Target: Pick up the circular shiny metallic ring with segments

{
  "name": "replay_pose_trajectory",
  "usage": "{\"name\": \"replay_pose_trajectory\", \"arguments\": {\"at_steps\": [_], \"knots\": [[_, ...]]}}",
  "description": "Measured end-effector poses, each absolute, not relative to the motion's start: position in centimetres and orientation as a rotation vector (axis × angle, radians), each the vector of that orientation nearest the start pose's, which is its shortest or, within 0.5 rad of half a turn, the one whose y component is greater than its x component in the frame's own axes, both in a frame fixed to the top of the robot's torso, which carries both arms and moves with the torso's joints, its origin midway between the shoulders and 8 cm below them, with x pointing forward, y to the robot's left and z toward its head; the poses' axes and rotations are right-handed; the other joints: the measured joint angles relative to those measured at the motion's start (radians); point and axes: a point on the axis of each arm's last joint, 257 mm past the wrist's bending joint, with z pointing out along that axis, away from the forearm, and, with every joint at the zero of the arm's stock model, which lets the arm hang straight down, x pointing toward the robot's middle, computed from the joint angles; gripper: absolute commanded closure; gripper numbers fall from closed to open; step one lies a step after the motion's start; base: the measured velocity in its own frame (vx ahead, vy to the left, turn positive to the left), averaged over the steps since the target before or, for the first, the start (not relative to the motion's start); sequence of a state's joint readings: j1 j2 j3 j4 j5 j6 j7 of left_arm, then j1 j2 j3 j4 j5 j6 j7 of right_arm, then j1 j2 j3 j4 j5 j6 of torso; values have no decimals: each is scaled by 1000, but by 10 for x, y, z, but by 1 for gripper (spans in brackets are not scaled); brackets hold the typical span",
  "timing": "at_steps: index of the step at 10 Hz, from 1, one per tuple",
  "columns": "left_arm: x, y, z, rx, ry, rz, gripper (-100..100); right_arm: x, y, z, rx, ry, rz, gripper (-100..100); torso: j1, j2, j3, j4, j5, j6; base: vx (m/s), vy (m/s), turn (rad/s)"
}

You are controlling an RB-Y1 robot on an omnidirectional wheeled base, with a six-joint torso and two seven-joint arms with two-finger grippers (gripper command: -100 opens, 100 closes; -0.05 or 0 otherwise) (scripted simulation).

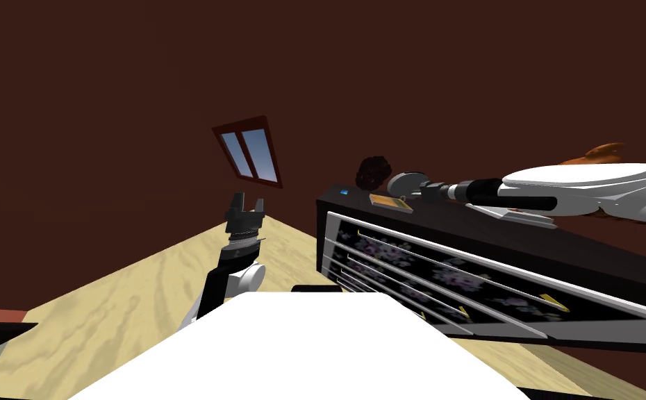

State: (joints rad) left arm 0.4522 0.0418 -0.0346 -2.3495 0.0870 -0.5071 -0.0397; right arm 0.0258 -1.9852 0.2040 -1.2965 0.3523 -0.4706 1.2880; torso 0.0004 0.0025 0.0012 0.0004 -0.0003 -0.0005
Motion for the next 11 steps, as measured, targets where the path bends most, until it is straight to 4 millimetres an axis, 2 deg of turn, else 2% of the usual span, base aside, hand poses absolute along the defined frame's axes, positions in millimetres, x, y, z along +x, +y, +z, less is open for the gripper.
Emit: {"name": "replay_pose_trajectory", "arguments": {"at_steps": [2, 11], "knots": [[330, 265, 70, -577, 522, -1402, 0, 497, -591, 69, -1911, 1193, -1239, -100, 0, 0, 0, 0, 0, 0, -24, -13, 11], [330, 265, 70, -577, 522, -1402, 0, 496, -622, 105, -2055, 1140, -1442, -100, -1, 0, 0, 0, 0, 0, -46, -31, 40]]}}
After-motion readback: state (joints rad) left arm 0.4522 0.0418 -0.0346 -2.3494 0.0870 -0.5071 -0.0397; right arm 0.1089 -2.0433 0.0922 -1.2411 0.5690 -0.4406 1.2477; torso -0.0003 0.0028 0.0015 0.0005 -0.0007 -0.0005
